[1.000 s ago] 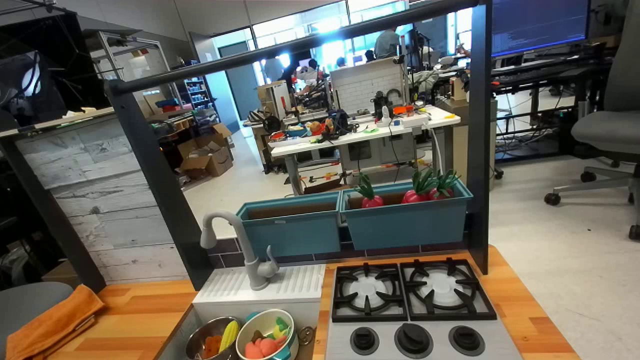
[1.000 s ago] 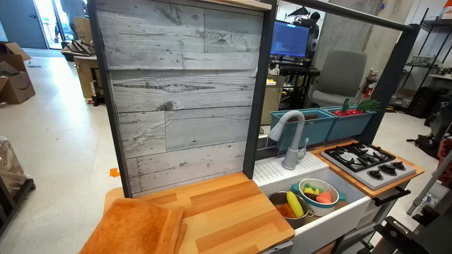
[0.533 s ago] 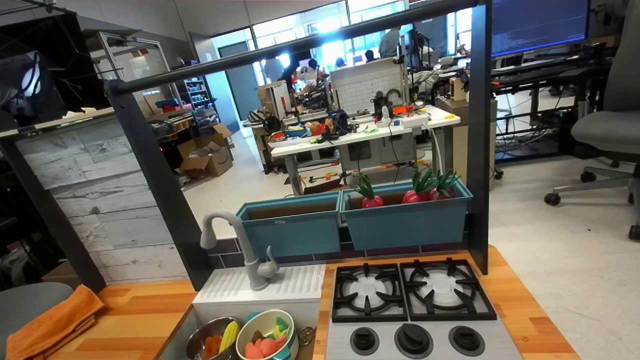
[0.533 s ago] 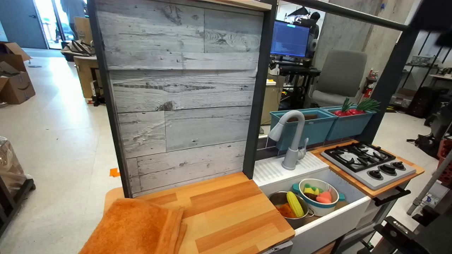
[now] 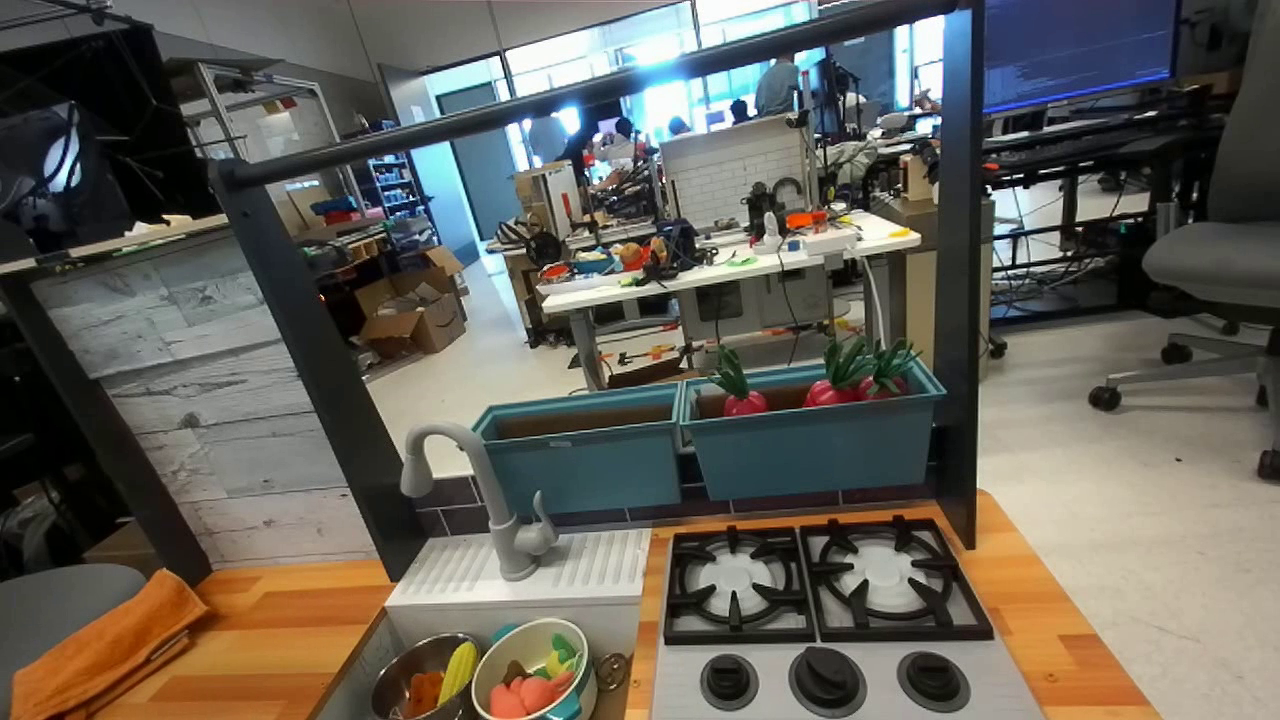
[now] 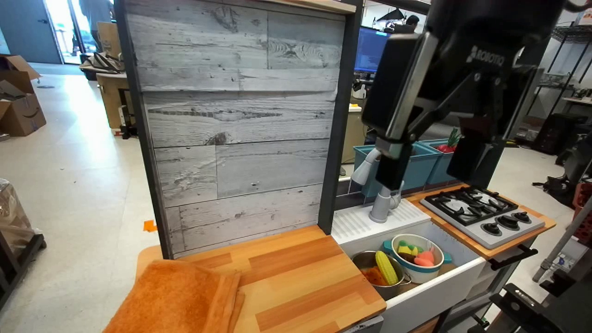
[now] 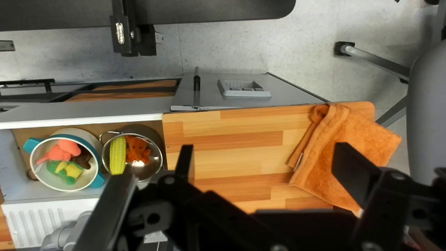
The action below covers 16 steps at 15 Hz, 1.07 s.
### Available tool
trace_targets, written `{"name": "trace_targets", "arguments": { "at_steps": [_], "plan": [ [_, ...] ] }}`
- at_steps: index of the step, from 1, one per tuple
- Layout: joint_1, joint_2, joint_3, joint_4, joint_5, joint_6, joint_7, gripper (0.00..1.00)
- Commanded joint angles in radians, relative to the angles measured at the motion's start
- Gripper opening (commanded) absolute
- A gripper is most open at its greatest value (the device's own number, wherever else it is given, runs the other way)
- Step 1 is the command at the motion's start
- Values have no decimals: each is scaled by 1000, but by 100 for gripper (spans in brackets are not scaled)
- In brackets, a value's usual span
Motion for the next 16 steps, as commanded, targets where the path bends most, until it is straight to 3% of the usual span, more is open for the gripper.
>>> {"name": "trace_targets", "arguments": {
  "at_steps": [1, 4, 7, 10, 12, 14, 15, 16],
  "plan": [
    [31, -25, -34, -28, -8, 38, 9, 100],
    [51, 20, -56, -24, -55, 187, 104, 100],
    [90, 168, -101, 63, -252, 380, 323, 100],
    [241, 322, -251, 205, -485, 370, 557, 100],
    [318, 438, -306, 310, -531, 356, 643, 100],
    [348, 559, -297, 424, -489, 305, 661, 100],
    [347, 436, -315, 287, -438, 351, 585, 100],
    [365, 494, -318, 336, -433, 344, 597, 100]
  ]
}}
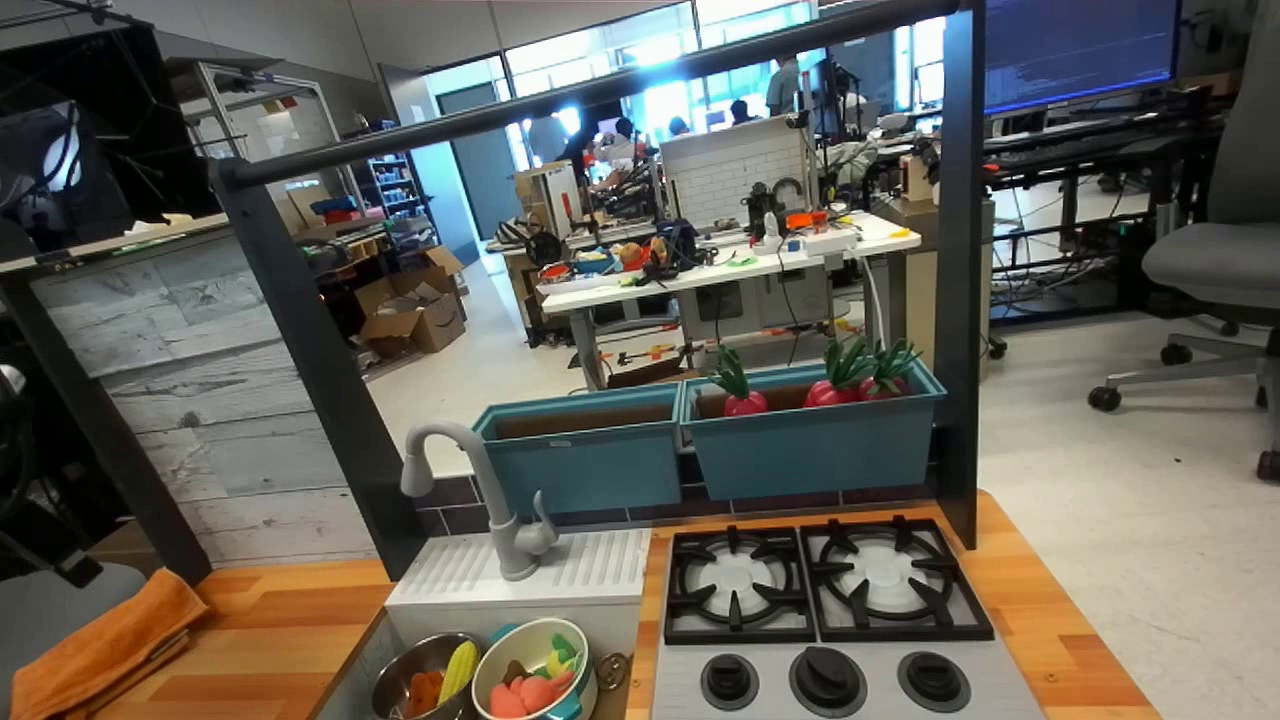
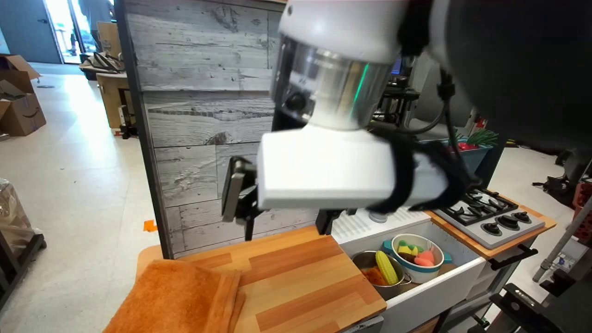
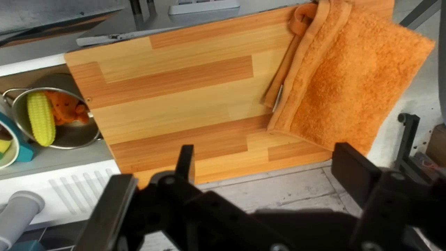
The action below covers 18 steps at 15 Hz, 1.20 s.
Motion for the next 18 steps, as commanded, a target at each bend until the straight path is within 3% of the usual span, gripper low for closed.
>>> {"name": "trace_targets", "arguments": {
  "at_steps": [1, 4, 5, 6, 9, 11, 12, 13, 14, 18],
  "plan": [
    [48, 37, -35, 28, 64, 8, -37, 100],
    [51, 73, -38, 65, 67, 7, -37, 100],
    [-40, 54, 43, 34, 101, -6, -161, 100],
    [-141, 58, 127, 29, 62, 2, -242, 100],
    [-349, 139, 324, 97, 89, -27, -458, 100],
    [-487, 213, 460, 171, 119, -124, -606, 100],
    [-510, 246, 491, 218, 155, -213, -665, 100],
    [-419, 234, 414, 244, 308, -290, -735, 100],
    [-382, 153, 348, 144, 321, -166, -723, 100],
    [-339, 166, 306, 165, 396, -175, -782, 100]
  ]
}}
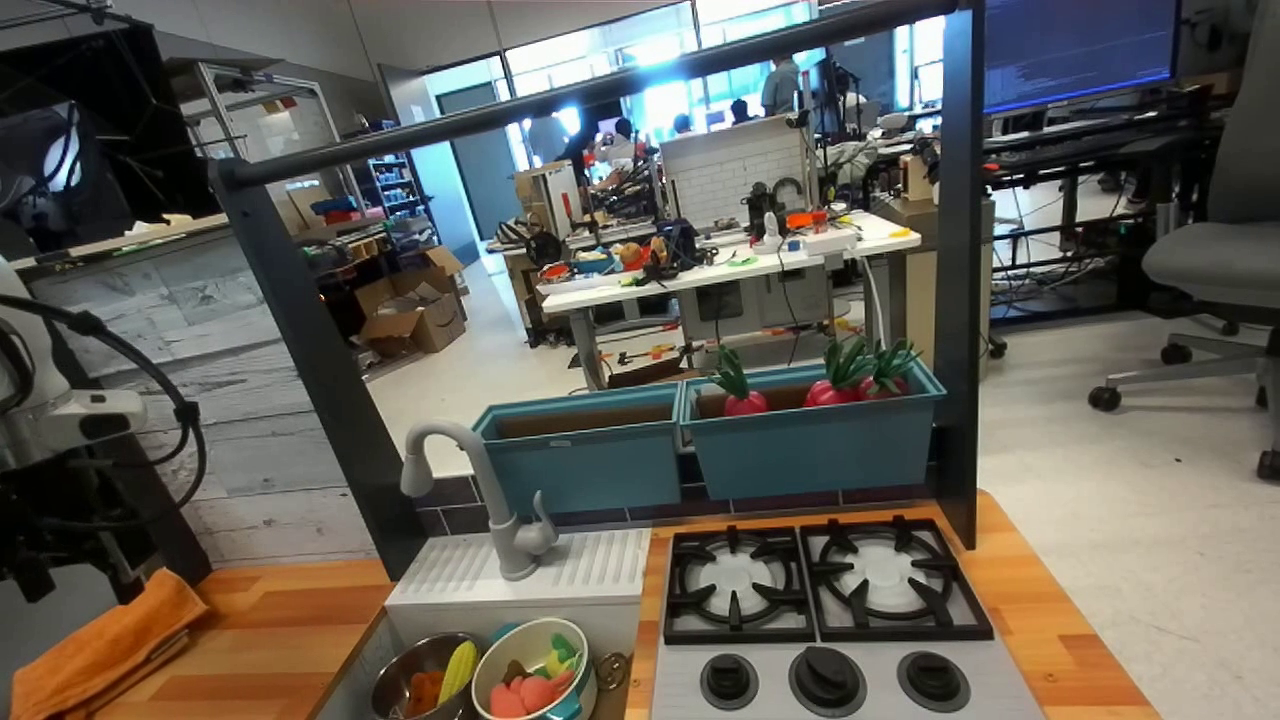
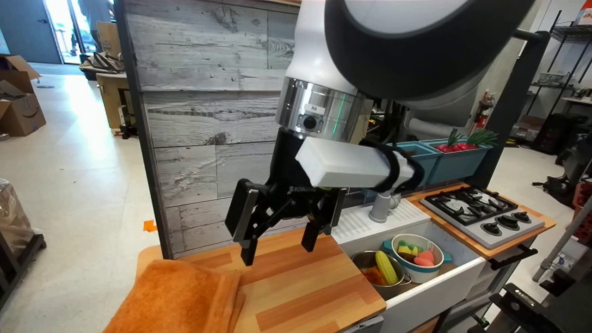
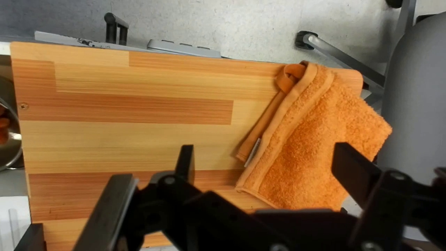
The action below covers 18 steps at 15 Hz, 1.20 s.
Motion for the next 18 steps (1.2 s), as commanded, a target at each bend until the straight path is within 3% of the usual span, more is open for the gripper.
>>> {"name": "trace_targets", "arguments": {
  "at_steps": [1, 5, 9, 13, 14, 18],
  "plan": [
    [96, -9, -81, 5, 117, 50, -61, 100],
    [245, 77, -187, 115, 129, 113, -56, 100],
    [362, 240, -246, 339, 129, 103, -57, 100],
    [414, 418, -285, 545, 142, 94, -45, 100],
    [402, 314, -272, 406, 140, 101, -58, 100],
    [415, 408, -291, 505, 137, 123, -52, 100]
  ]
}}
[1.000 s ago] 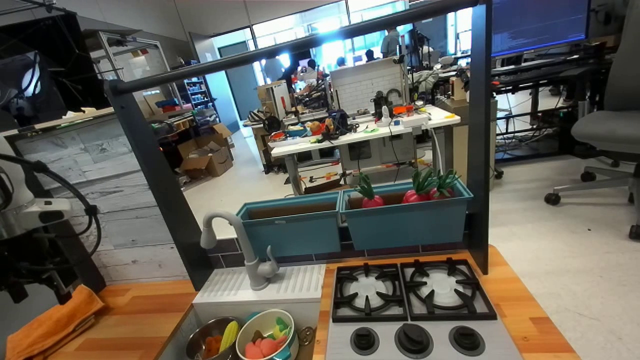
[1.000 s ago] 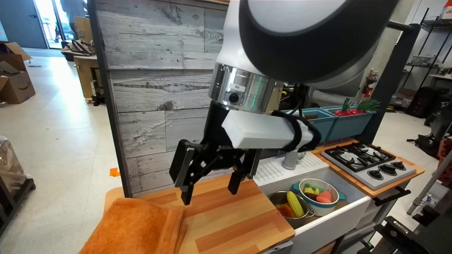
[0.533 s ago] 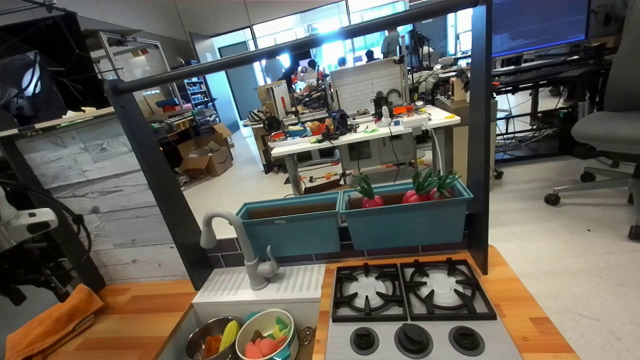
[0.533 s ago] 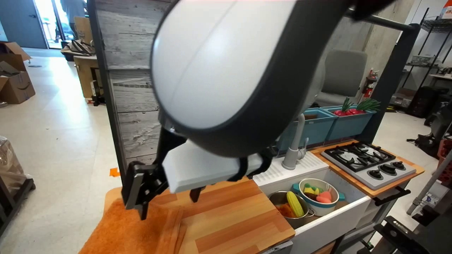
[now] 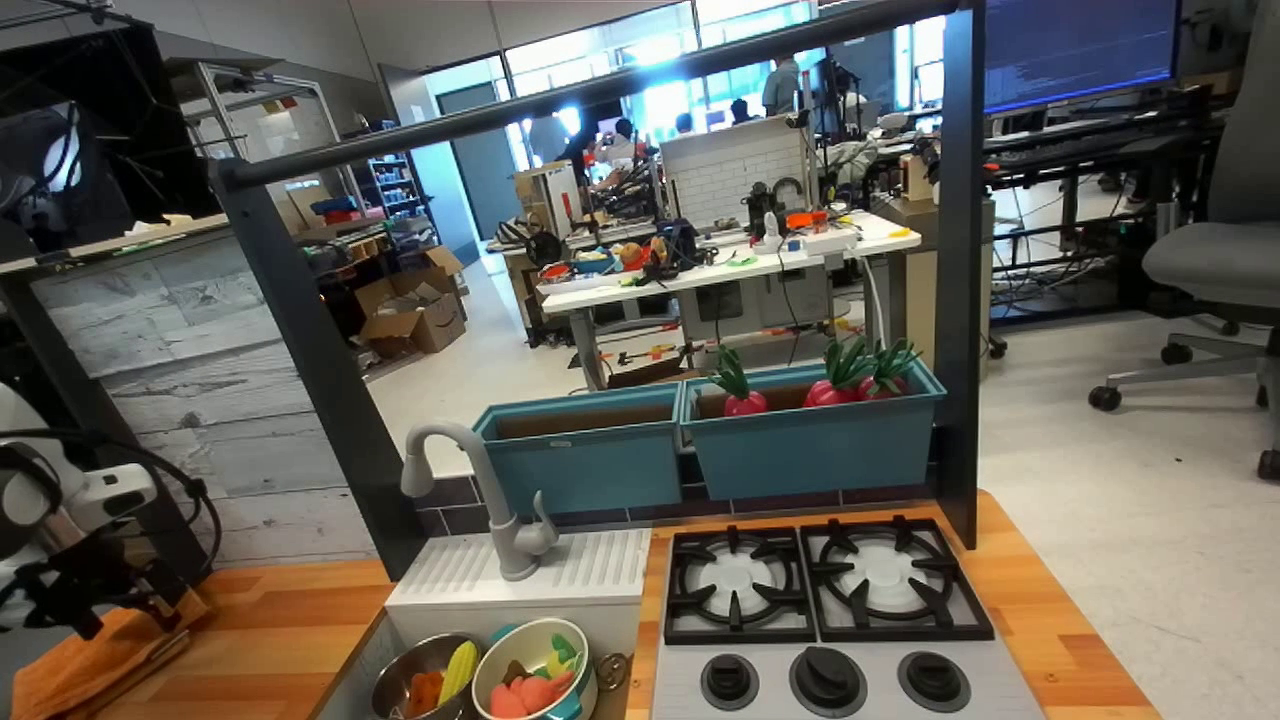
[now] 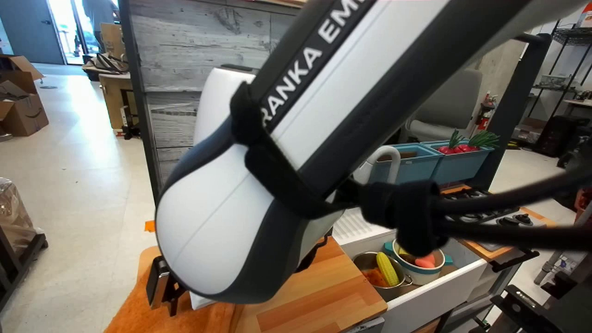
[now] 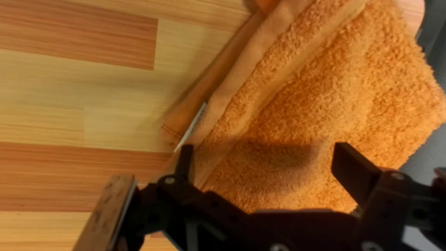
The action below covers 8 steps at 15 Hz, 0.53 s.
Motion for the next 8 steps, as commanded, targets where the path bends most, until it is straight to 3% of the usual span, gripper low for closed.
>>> {"name": "trace_targets", "arguments": {
  "at_steps": [1, 4, 8],
  "plan": [
    [23, 3, -19, 0, 28, 22, -11, 100],
    [24, 12, -27, -14, 29, -5, -7, 100],
    [-32, -16, -13, -127, 60, -95, -8, 100]
  ]
}}
